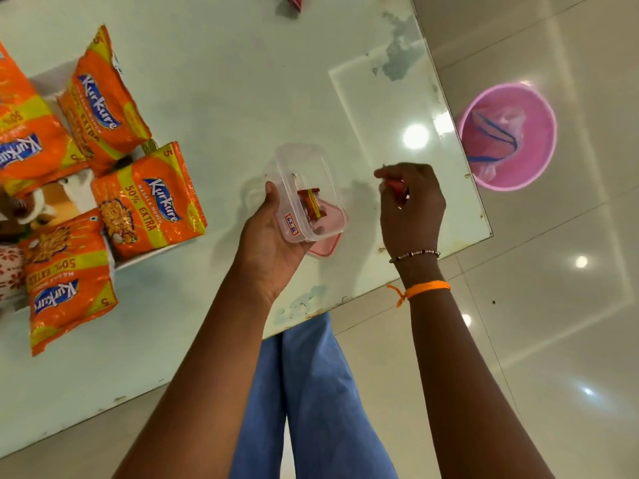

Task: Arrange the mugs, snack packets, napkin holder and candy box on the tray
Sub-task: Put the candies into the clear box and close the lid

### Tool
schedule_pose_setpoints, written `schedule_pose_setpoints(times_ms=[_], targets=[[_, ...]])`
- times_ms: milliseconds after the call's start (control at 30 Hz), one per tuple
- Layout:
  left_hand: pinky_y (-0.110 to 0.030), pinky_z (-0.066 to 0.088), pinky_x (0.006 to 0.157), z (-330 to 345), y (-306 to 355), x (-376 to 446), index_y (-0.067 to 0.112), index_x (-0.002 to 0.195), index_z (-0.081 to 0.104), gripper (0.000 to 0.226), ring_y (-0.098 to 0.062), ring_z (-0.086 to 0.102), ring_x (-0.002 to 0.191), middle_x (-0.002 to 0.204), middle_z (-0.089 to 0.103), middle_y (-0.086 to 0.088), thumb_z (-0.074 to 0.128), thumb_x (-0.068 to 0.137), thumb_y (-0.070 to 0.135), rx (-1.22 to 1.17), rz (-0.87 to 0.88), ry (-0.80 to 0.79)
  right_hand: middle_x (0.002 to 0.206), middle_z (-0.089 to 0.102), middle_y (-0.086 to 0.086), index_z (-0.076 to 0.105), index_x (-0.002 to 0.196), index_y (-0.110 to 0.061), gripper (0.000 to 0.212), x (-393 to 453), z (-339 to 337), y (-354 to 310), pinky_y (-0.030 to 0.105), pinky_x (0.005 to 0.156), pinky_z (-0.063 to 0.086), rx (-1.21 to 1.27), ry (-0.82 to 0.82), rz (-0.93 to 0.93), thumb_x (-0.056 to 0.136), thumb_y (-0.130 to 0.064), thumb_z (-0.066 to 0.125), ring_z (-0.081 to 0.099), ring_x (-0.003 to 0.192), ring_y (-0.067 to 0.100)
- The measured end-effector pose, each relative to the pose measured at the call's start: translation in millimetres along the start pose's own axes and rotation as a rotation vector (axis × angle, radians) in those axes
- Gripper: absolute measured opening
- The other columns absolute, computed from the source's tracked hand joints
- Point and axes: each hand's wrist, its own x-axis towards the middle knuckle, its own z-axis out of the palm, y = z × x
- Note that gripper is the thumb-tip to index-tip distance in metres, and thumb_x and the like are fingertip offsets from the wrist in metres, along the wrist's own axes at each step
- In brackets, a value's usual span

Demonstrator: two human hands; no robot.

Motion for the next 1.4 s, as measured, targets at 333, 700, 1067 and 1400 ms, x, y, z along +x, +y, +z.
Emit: schedule_pose_setpoints(times_ms=[333,700,1067,1400], targets=[[-0.046,0.036,0.102,18.8,26.2,10.6,0.013,0.122,0.051,0.043,-0.029,0.051,0.106,0.115,0.056,-0.012,0.028,0.096,0.039,-0.149,0.021,0.032,0.095,0.068,0.007,0.065,0.098,-0.002,0.023,23.4,3.4,-55.3,0.043,0.085,0.055,0.294,-0.281,0.003,0.093,-0.006,0.043,0.069,0.088,0.022],[-0.044,0.046,0.094,10.6,55.2,19.4,0.02,0.135,0.044,0.061,-0.027,0.059,0.114,0.129,0.058,-0.009,0.047,0.077,0.04,-0.255,0.166,-0.01,0.157,0.007,0.01,0.033,0.139,-0.021,0.065,157.4,100.9,-106.8,0.034,0.108,0.033,-0.286,-0.422,-0.321,0.082,0.007,0.043,0.034,0.134,0.033],[-0.05,0.044,0.095,-0.2,44.9,9.0,0.02,0.134,0.045,0.057,-0.032,0.054,0.121,0.131,0.057,-0.011,0.047,0.079,0.038,-0.339,0.176,-0.002,0.143,0.045,0.006,0.049,0.129,-0.006,0.048,116.9,82.3,-87.6,0.022,0.109,0.029,-0.248,-0.363,-0.278,0.083,0.007,0.043,0.042,0.128,0.026],[-0.032,0.056,0.078,-22.2,31.2,-17.4,0.015,0.117,0.059,0.04,-0.023,0.066,0.093,0.103,0.067,-0.009,0.035,0.093,0.037,-0.322,0.135,0.059,0.125,0.057,-0.01,0.059,0.117,-0.022,0.03,-36.5,18.8,-88.2,0.017,0.097,0.04,0.125,-0.37,-0.377,0.092,-0.022,0.043,0.052,0.116,0.009]])
